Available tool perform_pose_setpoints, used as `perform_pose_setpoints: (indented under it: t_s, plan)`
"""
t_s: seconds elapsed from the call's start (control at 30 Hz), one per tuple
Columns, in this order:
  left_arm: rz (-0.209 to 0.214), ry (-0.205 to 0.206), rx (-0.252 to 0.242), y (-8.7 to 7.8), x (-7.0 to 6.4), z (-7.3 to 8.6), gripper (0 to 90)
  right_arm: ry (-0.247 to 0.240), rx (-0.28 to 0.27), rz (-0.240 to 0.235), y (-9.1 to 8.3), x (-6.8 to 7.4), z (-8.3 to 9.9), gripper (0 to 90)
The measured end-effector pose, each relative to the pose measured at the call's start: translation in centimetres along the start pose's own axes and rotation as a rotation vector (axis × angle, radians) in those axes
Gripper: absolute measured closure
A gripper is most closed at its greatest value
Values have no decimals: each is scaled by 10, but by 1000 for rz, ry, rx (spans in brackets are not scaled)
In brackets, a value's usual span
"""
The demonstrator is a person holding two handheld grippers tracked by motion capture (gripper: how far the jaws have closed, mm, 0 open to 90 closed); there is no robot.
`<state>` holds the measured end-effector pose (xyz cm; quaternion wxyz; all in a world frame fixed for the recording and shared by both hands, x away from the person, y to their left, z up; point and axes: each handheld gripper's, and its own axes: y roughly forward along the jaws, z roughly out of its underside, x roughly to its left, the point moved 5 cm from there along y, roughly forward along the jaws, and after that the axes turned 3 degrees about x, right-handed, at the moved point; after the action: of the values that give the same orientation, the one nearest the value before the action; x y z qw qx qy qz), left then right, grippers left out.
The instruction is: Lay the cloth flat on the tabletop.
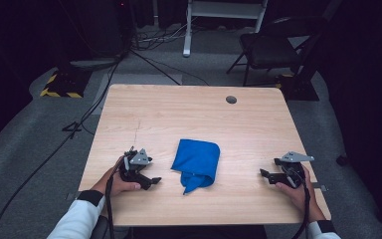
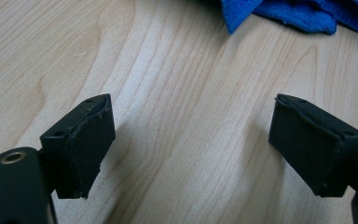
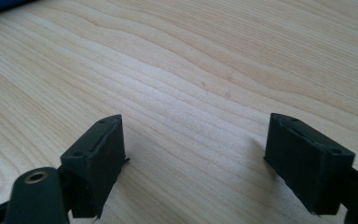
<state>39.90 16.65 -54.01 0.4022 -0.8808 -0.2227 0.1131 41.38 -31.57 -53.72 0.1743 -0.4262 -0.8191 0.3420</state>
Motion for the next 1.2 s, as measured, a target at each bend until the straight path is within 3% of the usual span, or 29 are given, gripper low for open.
perform_pose_setpoints:
  t_s: [0.47,0.63,0.7,0.77,0.8,0.83,0.87,1.0,1.2]
  plan:
    - [-10,-10,4,-1,0,1,148,-1,11,7,0,1,-1,208]
    - [-16,-12,6,0,0,0,146,-36,-2,-12,-2,11,-16,294]
    - [-16,-12,6,0,0,0,146,-73,-35,-49,-6,23,-31,374]
    - [-17,-13,5,0,0,0,146,-141,-41,-68,-8,40,-48,390]
    - [-17,-13,5,0,0,0,146,-141,-41,-68,-8,40,-48,390]
    - [-17,-13,5,0,0,0,146,-215,-56,-97,-7,63,-69,399]
    - [-18,-15,6,0,0,0,146,-228,-58,-103,-6,68,-73,401]
    - [-26,-23,9,0,-1,-1,146,-336,-76,-200,7,118,-109,408]
    - [-36,-33,10,2,-5,-3,146,-473,-43,-288,35,180,-135,414]
